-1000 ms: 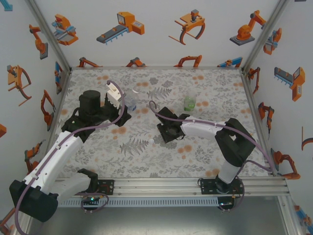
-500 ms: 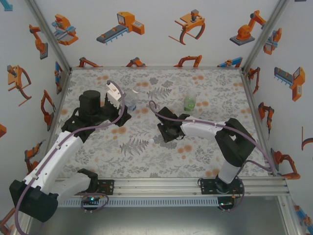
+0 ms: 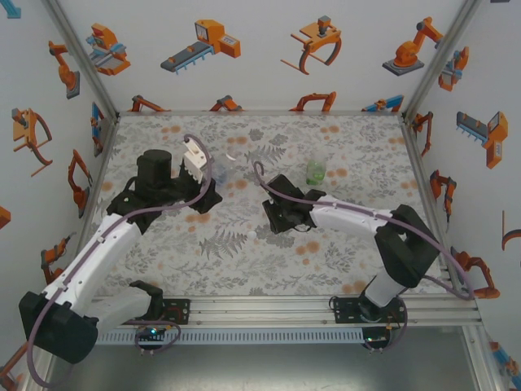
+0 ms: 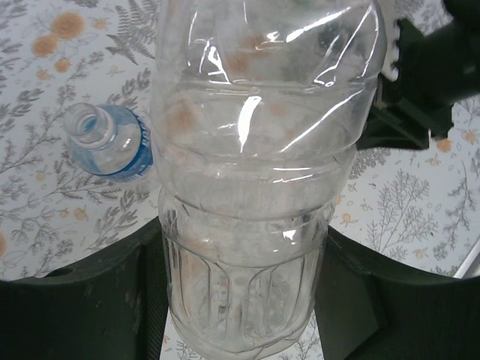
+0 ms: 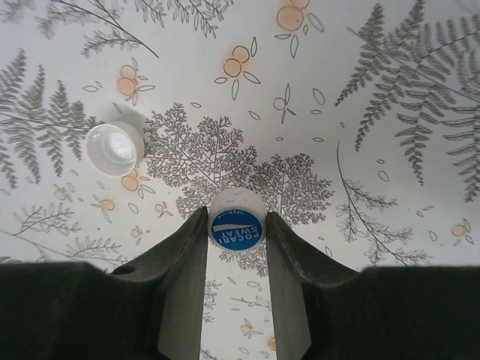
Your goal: Screw on the bottle caps
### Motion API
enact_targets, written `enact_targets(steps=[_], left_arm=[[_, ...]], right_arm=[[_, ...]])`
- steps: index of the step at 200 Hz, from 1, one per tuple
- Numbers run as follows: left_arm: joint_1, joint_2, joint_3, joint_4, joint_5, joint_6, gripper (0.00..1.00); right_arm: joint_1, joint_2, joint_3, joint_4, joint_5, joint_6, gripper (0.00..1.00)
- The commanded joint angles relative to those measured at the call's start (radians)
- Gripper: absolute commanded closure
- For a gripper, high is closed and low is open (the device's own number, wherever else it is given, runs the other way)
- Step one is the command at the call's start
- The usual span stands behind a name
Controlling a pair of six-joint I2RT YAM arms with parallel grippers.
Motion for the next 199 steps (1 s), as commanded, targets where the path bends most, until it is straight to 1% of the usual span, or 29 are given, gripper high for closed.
enact_targets(steps=[1, 29, 45, 81, 97, 106, 114, 127, 145, 161, 172, 184, 199], left_arm=[[-0.018, 0.011, 0.054, -0.049, 0.079, 0.062, 1.0], [-0.038, 0.011, 0.071, -0.069, 0.129, 0.117, 1.0], [-0.056, 0.016, 0.081, -0.119, 0.19, 0.212, 1.0], [-0.135, 0.022, 0.084, -0.164, 0.178, 0.315, 1.0], [-0.163, 0.027, 0.087, -0.183, 0.179, 0.357, 1.0], [-0.171, 0.028, 0.086, -0.194, 0.2, 0.385, 1.0], [-0.177, 0.026, 0.082, -0.217, 0.238, 0.447, 1.0], [-0.187, 0.012, 0.06, -0.242, 0.297, 0.561, 1.0], [-0.201, -0.008, 0.025, -0.241, 0.302, 0.646, 1.0], [-0.203, -0.014, 0.019, -0.243, 0.301, 0.655, 1.0], [-0.203, -0.016, 0.019, -0.244, 0.301, 0.656, 1.0], [-0.204, -0.02, 0.018, -0.244, 0.302, 0.656, 1.0], [-0.207, -0.02, 0.015, -0.244, 0.303, 0.655, 1.0]], right_arm=[[-0.024, -0.117, -0.037, 0.037, -0.035, -0.012, 0.85], [-0.045, -0.266, -0.064, 0.052, -0.094, -0.085, 0.85], [-0.05, -0.345, -0.067, 0.046, -0.127, -0.159, 0.86], [-0.05, -0.528, -0.084, 0.064, -0.197, -0.338, 0.86], [-0.05, -0.596, -0.08, 0.071, -0.248, -0.408, 0.88], [-0.05, -0.634, -0.078, 0.079, -0.294, -0.458, 0.9], [-0.048, -0.661, -0.075, 0.08, -0.335, -0.501, 0.91], [-0.048, -0.701, -0.07, 0.079, -0.409, -0.571, 0.92], [-0.047, -0.741, -0.061, 0.08, -0.511, -0.663, 0.94], [-0.047, -0.76, -0.056, 0.085, -0.559, -0.712, 0.97], [-0.045, -0.764, -0.048, 0.071, -0.617, -0.763, 1.0], [-0.039, -0.761, -0.041, 0.069, -0.665, -0.795, 1.0], [-0.023, -0.751, -0.033, 0.086, -0.676, -0.796, 1.0]])
